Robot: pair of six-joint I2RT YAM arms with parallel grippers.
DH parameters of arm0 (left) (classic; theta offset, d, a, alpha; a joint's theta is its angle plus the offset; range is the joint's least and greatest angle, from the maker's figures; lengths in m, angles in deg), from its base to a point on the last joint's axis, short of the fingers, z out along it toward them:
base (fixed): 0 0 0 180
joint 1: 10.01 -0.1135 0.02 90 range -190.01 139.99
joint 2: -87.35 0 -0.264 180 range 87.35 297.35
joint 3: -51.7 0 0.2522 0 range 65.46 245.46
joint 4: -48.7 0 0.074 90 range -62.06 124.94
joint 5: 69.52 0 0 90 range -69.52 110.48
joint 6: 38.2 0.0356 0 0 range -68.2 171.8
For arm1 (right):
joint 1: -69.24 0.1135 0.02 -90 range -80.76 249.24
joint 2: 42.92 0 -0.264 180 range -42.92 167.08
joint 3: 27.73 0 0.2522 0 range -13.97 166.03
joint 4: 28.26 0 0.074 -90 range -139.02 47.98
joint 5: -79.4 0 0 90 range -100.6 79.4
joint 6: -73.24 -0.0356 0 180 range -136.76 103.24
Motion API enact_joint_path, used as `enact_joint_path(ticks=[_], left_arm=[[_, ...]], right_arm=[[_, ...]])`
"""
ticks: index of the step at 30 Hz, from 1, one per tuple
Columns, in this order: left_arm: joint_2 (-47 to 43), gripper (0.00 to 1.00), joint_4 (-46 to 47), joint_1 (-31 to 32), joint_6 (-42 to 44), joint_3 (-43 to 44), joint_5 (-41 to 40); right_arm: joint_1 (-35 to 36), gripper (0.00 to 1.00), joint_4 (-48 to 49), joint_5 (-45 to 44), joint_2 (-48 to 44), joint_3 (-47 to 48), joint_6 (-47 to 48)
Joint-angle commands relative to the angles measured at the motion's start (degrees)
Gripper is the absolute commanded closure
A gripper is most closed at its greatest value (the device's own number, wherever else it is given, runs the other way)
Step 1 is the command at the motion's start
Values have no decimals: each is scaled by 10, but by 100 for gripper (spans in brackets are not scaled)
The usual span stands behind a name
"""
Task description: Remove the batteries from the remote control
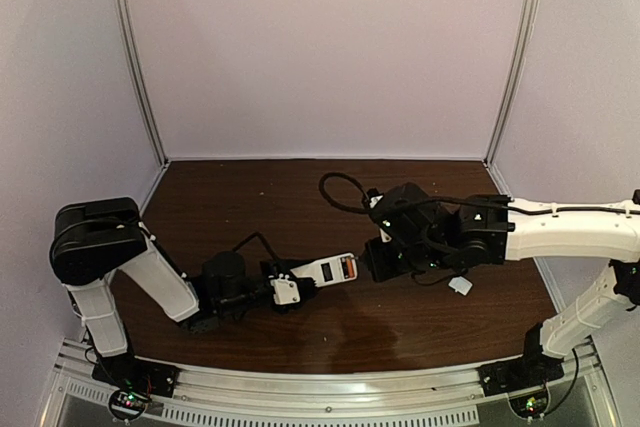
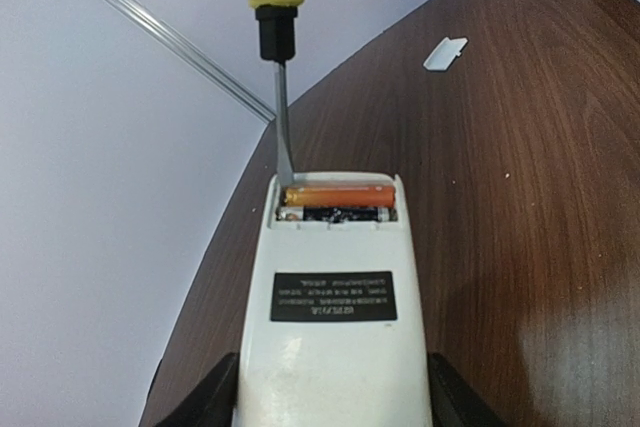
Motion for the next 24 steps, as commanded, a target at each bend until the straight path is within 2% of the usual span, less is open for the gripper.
enact_joint_path(ticks=[1, 24], left_arm=[[-2, 100, 29, 3, 2, 3, -6], [-5, 100, 9, 6, -4, 12, -8]], right_arm=[[2, 100, 3, -28, 15, -2, -1], [4, 100, -10, -54, 52, 11, -9]])
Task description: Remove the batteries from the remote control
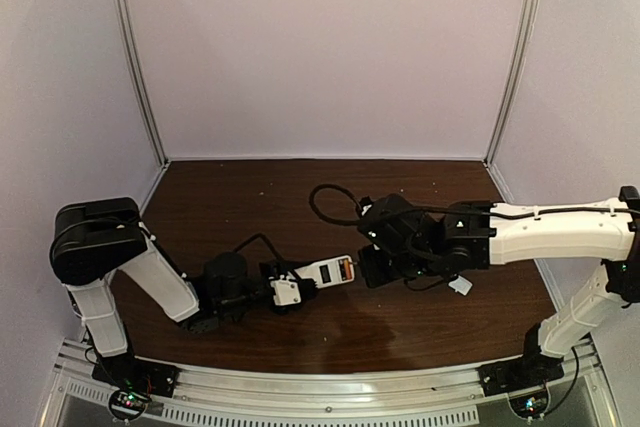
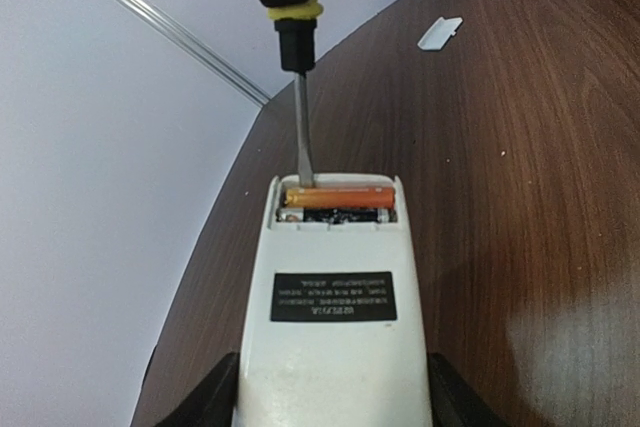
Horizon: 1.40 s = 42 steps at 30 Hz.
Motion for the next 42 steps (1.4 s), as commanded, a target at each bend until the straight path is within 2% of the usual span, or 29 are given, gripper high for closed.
enact_joint_path(ticks=[1, 11, 22, 33, 42], left_arm=[[-5, 100, 28, 6, -3, 12, 1], [-1, 100, -7, 9, 0, 26, 7], [23, 100, -38, 9, 10, 45, 15], [39, 100, -68, 8, 11, 62, 31], [45, 100, -61, 8, 14, 59, 36]], right_arm=[[3, 100, -11, -31, 21, 12, -9], [3, 100, 2, -29, 55, 14, -15], [3, 100, 50, -23, 52, -30, -24], [-9, 100, 148, 7, 9, -124, -2], [-32, 100, 270, 91, -38, -209, 17]])
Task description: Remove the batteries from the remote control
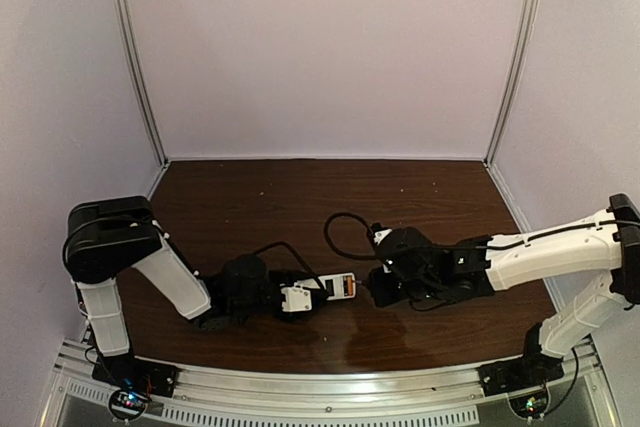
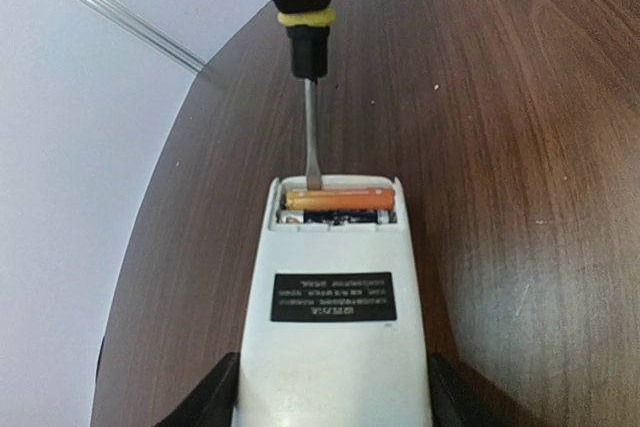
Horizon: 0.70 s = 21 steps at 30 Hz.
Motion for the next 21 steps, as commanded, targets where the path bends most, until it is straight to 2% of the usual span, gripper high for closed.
enact_joint_path(ticks=[1, 8, 13, 21], left_arm=[[4, 100, 46, 5, 5, 12, 27], [7, 100, 41, 5, 6, 16, 25], [7, 100, 33, 6, 4, 19, 27], [5, 100, 11, 6, 1, 28, 18]], right_arm=[[-19, 100, 81, 61, -33, -42, 14], [-30, 100, 84, 58, -53, -62, 16], [-30, 100, -23, -20, -41, -8, -8], [-19, 100, -66, -5, 14, 48, -26]])
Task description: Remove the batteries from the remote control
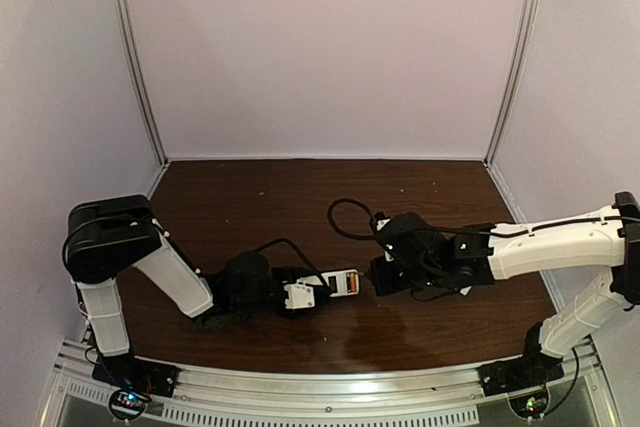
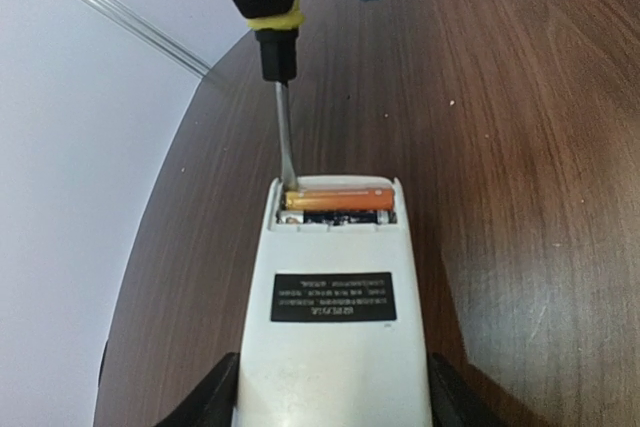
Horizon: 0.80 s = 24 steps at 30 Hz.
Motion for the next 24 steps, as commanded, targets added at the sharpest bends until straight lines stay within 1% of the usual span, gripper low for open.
enact_joint_path(ticks=[1, 7, 11, 15, 19, 24], left_arm=[[3, 100, 14, 5, 0, 13, 14], [6, 100, 3, 5, -1, 19, 13], [9, 100, 0, 5, 2, 22, 10], [11, 100, 1, 5, 5, 23, 11], [14, 100, 1, 5, 8, 22, 7], [16, 100, 2, 5, 11, 22, 5]], right_arm=[[11, 100, -35, -21, 37, 30, -21], [23, 100, -55, -32, 77, 55, -34], [23, 100, -25, -22, 100, 51, -34], [22, 100, 3, 2, 119, 49, -12], [13, 100, 36, 26, 103, 27, 11], [-11, 100, 103, 69, 50, -38, 54]])
